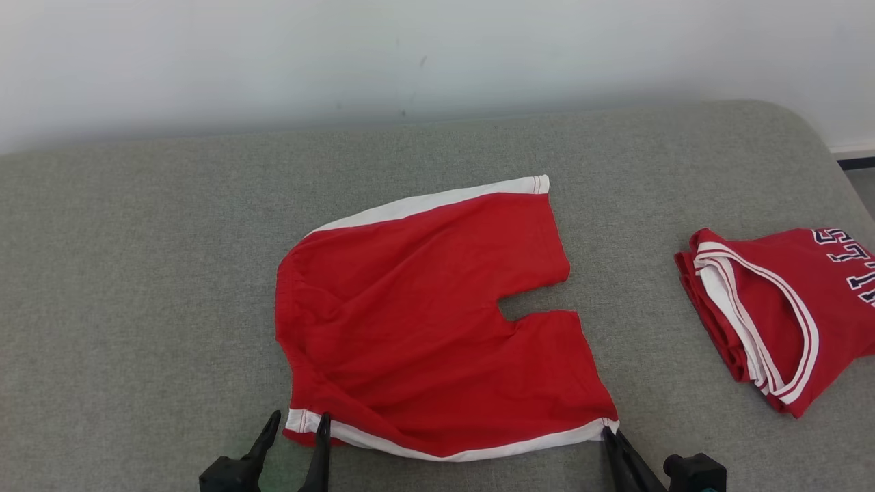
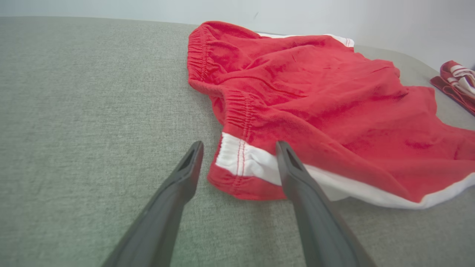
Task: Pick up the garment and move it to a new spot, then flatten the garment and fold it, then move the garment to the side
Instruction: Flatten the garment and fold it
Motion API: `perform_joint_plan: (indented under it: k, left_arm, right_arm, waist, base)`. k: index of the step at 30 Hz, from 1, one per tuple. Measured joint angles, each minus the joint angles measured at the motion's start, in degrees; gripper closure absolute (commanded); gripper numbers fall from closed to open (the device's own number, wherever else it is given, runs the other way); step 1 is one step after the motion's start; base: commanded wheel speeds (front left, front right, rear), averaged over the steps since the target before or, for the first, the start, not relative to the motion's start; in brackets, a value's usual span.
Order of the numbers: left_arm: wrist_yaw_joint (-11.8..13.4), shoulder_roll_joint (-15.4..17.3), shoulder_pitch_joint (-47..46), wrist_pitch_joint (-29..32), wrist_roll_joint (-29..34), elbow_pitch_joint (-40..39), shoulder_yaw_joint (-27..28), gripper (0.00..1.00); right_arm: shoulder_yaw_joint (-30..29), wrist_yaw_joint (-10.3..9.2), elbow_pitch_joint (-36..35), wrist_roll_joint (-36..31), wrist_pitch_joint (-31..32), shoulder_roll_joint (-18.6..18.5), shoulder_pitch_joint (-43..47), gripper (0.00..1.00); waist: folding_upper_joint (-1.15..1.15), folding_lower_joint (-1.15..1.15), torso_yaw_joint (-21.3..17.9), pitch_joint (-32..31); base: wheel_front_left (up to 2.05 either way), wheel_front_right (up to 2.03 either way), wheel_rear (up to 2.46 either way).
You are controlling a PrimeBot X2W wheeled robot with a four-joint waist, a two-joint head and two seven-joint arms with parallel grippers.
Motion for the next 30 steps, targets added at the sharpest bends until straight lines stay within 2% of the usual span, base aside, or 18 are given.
perform_joint_plan:
  k: [15,17,18,19,21,22,27,30]
  left_arm:
    - [0.0,0.4,-1.8,0.0,-1.6,0.9,-0.6,0.00]
    - [0.0,0.4,-1.8,0.0,-1.6,0.9,-1.0,0.22]
    - [0.0,0.4,-1.8,0.0,-1.6,0.9,-1.1,0.51]
    - [0.0,0.5,-1.8,0.0,-1.6,1.0,-1.2,0.63]
    - [0.0,0.6,-1.8,0.0,-1.6,1.6,-1.0,0.93]
    - [0.0,0.6,-1.9,0.0,-1.4,2.2,-0.7,1.00]
    - [0.0,0.6,-2.1,0.0,-1.3,2.4,-0.5,1.00]
    - [0.0,0.6,-2.1,0.0,-1.1,0.0,-0.4,1.00]
  right_arm:
    - [0.3,0.00,-0.3,0.1,0.0,0.0,-0.9,1.00]
    - [0.3,0.00,-0.3,0.1,0.0,0.0,-0.9,1.00]
    - [0.3,0.00,-0.3,0.1,0.0,0.0,-1.0,1.00]
    - [0.3,0.00,-0.3,0.1,0.0,0.0,-1.0,1.00]
    - [0.2,0.00,-0.3,0.1,0.0,0.0,-1.0,1.00]
    - [0.2,0.00,-0.4,0.1,0.0,0.0,-1.1,1.00]
    - [-0.1,0.00,-0.8,0.1,0.0,0.0,-1.2,1.00]
    - [-0.8,0.00,-2.5,0.6,0.0,0.1,-1.4,1.00]
  waist:
    - [0.00,0.00,0.5,1.7]
    - [0.00,0.00,0.5,1.8]
    - [0.00,0.00,0.6,1.8]
    - [0.00,0.00,0.6,1.8]
    - [0.00,0.00,0.7,1.9]
    - [0.00,0.00,0.7,1.9]
    - [0.00,-0.01,1.0,1.8]
    - [0.00,-0.01,1.1,1.3]
  base:
    - [0.00,0.00,0.00]
    - [0.00,0.00,0.00]
    - [0.00,0.00,0.00]
    - [0.00,0.00,0.00]
    - [0.00,0.00,0.00]
    - [0.00,0.00,0.00]
    - [0.00,0.00,0.00]
    - [0.00,0.00,0.00]
